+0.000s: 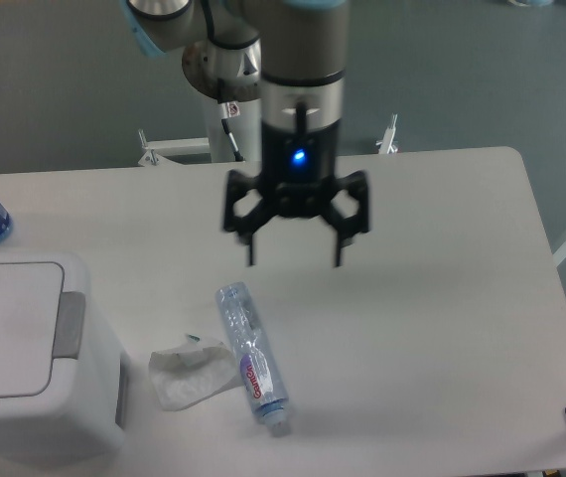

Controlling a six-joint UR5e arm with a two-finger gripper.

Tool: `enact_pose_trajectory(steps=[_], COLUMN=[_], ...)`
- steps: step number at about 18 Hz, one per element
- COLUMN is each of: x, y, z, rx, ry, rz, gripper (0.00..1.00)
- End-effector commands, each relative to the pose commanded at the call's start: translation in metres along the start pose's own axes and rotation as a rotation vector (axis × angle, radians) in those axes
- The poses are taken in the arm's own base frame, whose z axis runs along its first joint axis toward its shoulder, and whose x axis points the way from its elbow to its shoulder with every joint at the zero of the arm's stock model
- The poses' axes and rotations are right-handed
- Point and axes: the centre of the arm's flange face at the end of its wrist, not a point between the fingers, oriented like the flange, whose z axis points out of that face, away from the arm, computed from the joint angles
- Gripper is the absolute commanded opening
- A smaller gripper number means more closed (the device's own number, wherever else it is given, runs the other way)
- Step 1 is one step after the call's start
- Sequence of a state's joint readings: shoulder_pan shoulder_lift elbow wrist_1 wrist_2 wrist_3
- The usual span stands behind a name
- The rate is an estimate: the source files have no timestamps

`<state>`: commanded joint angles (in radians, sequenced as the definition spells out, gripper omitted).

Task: Open the trash can
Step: 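Move the open gripper down toward the white trash can lid, then lower the gripper onto the lid edge and push it open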

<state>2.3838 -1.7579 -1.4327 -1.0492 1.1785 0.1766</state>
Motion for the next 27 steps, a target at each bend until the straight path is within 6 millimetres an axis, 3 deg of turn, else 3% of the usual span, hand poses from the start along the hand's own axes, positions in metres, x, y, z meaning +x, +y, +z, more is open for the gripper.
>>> enact_pose_trajectory(steps=[3, 8, 11, 17, 27], x=[0.014, 0.049, 0.057, 0.068, 0.075], y=[0.000, -0.001, 0.002, 0.006, 0.007], z=[0.013, 0.052, 0.067, 0.080, 0.081], rx=[-0.005, -0.008, -0.023, -0.042, -0.028], ry=[0.067, 0.097, 0.107, 0.118, 0.123], rz=[-0.041, -0.089, -0.081, -0.092, -0.078], gripper=[1.00, 1.00, 1.00, 1.00, 1.00])
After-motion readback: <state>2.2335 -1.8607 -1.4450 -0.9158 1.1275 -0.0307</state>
